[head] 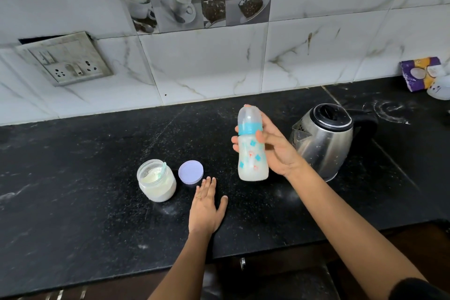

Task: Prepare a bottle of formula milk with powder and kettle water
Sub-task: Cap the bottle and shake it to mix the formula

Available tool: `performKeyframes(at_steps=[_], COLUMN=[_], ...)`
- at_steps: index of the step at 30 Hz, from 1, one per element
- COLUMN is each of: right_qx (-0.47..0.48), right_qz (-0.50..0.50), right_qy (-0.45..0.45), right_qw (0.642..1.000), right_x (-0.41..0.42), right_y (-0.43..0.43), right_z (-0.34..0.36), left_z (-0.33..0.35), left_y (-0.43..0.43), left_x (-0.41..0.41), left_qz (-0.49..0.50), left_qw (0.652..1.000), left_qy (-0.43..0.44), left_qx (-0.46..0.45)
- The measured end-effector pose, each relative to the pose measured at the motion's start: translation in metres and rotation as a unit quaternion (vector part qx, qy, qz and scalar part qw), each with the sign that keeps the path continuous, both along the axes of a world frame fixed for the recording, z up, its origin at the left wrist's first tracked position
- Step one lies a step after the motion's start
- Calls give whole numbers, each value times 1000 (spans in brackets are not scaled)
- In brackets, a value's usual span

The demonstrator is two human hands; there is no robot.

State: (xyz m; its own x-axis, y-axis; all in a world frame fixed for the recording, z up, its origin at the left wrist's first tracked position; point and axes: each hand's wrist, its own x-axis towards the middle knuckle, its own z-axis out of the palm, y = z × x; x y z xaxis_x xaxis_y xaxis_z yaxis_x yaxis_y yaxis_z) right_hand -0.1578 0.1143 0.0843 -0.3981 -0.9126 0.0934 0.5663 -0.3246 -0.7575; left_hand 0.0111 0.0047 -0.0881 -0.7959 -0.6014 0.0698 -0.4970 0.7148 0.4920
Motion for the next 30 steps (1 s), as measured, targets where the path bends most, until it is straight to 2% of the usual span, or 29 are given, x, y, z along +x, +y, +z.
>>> performKeyframes(at_steps=[3, 9, 13, 21, 26, 30], right_qx=[35, 76, 95, 162, 220, 258], right_qz=[-98, -89, -121, -107, -105, -114], right_qy=[-61, -78, -56, 115, 271, 338], right_qw=[993, 990, 987, 974, 931, 898], right_x=[-3, -3, -7, -12, -12, -10], right_y=[-4, -6, -10, -6, -2, -1], right_z=[0, -6, -16, -43, -61, -77], left_z=[1, 0, 1, -1, 0, 0], left_y=[1, 1, 1, 1, 1, 3], left_x=[-1, 0, 0, 0, 1, 1], left_qz=[0, 4, 3, 6, 7, 4], left_qw=[1000, 1000, 1000, 1000, 1000, 1000], left_qy=[1, 3, 5, 0, 0, 1], left_qx=[-1, 2, 0, -5, -6, -16])
